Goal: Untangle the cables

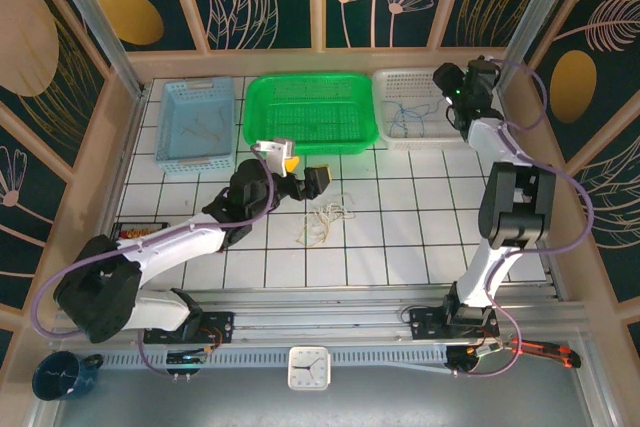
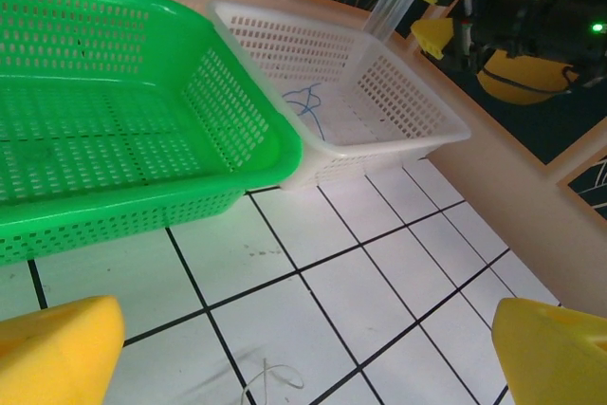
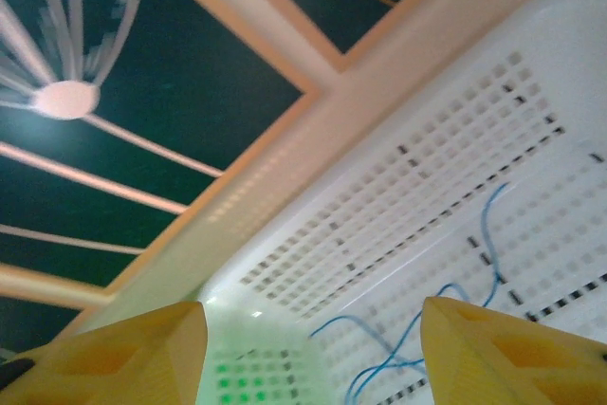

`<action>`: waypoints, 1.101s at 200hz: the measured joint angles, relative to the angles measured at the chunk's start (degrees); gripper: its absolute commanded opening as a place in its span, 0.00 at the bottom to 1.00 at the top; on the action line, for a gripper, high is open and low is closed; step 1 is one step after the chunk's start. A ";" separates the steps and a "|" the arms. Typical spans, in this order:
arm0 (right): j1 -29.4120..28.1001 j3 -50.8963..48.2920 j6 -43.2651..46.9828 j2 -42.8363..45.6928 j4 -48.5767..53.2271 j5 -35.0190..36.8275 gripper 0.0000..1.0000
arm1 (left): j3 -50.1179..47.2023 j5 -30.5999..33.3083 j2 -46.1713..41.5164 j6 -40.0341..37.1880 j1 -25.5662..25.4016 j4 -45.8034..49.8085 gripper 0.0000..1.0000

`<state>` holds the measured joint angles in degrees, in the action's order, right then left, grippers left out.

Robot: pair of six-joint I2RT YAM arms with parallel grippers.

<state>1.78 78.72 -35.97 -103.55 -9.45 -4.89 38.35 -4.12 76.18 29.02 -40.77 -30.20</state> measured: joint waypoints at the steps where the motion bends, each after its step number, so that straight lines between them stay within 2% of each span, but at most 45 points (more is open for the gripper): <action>1: -0.07 -0.24 -0.02 0.31 -0.13 -0.20 0.61 | -0.02 0.00 -0.04 0.00 0.00 0.00 0.99; 50: -6.91 -10.43 -0.33 11.78 -2.93 -4.79 0.61 | -2.75 0.15 -1.20 3.28 0.02 0.02 0.99; 89: -15.93 -21.07 1.16 21.77 -3.63 -6.16 0.61 | -6.34 -0.13 -3.82 8.74 1.38 0.00 0.99; 117: -23.50 -28.09 2.71 27.19 -3.04 -5.70 0.61 | -8.96 -1.66 -6.40 14.12 5.05 -0.81 0.99; 147: -32.81 -33.66 4.17 30.27 -1.44 -3.74 0.61 | -8.85 -2.95 -7.69 17.25 9.25 0.31 0.99; 183: -43.43 -38.21 4.59 31.63 0.61 -0.55 0.61 | -3.26 -3.76 -7.69 17.16 9.68 6.23 0.99; 220: -52.74 -38.71 4.55 31.04 1.51 2.08 0.51 | -0.83 -5.22 -7.69 17.11 9.68 10.95 0.99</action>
<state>-50.96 40.01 -31.42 -72.51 -7.94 -2.81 37.52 -9.34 68.49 46.13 -31.09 -19.25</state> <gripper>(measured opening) 0.541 0.989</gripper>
